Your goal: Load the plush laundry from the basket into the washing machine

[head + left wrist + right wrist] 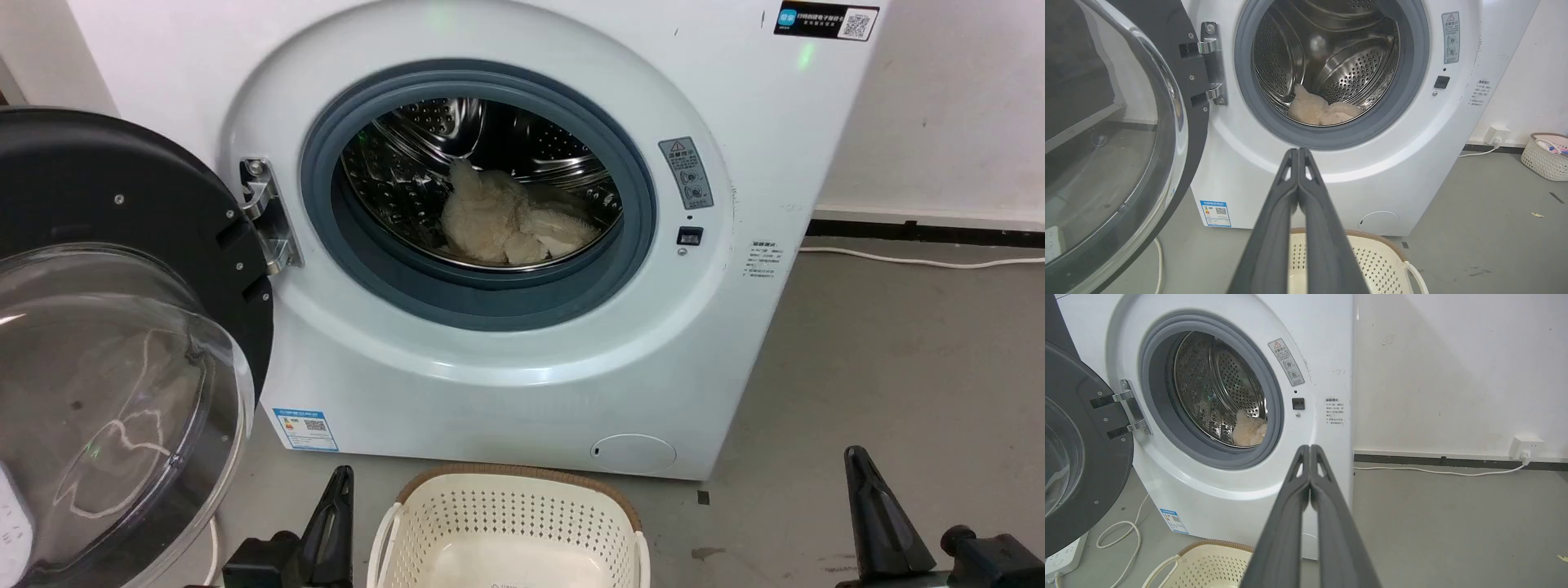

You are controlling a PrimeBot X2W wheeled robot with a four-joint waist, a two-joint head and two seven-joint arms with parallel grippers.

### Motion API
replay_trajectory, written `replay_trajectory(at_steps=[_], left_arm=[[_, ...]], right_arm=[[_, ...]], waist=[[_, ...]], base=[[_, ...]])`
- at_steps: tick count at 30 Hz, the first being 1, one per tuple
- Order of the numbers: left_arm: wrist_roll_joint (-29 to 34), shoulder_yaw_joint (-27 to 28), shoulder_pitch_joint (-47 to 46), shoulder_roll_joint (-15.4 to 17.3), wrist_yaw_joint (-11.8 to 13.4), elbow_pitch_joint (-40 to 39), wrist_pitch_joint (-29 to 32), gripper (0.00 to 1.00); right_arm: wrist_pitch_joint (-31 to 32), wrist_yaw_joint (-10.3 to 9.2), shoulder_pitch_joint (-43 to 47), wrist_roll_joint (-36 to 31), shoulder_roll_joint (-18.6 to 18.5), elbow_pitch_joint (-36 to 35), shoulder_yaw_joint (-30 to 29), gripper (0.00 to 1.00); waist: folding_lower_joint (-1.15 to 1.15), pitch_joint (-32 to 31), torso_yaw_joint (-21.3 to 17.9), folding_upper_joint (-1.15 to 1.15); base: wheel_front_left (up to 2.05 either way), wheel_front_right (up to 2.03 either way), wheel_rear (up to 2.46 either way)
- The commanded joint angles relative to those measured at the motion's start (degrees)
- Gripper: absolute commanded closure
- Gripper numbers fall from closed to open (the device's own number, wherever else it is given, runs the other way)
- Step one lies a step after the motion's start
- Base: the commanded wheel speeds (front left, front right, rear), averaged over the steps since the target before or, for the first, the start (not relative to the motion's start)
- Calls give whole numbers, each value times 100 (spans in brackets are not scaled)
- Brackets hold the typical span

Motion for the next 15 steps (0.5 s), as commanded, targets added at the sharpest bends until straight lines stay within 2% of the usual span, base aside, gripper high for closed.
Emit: replay_trajectory(at_steps=[1,15], left_arm=[[51,24,-29,-16,-8,-32,36,100],[161,104,-85,-48,-22,-111,200,100]], right_arm=[[37,0,-47,-43,0,2,7,100],[201,1,-141,-134,-1,7,23,100]], waist=[[0,5,-3,0],[0,37,-23,0]], base=[[0,0,0],[0,0,0]])
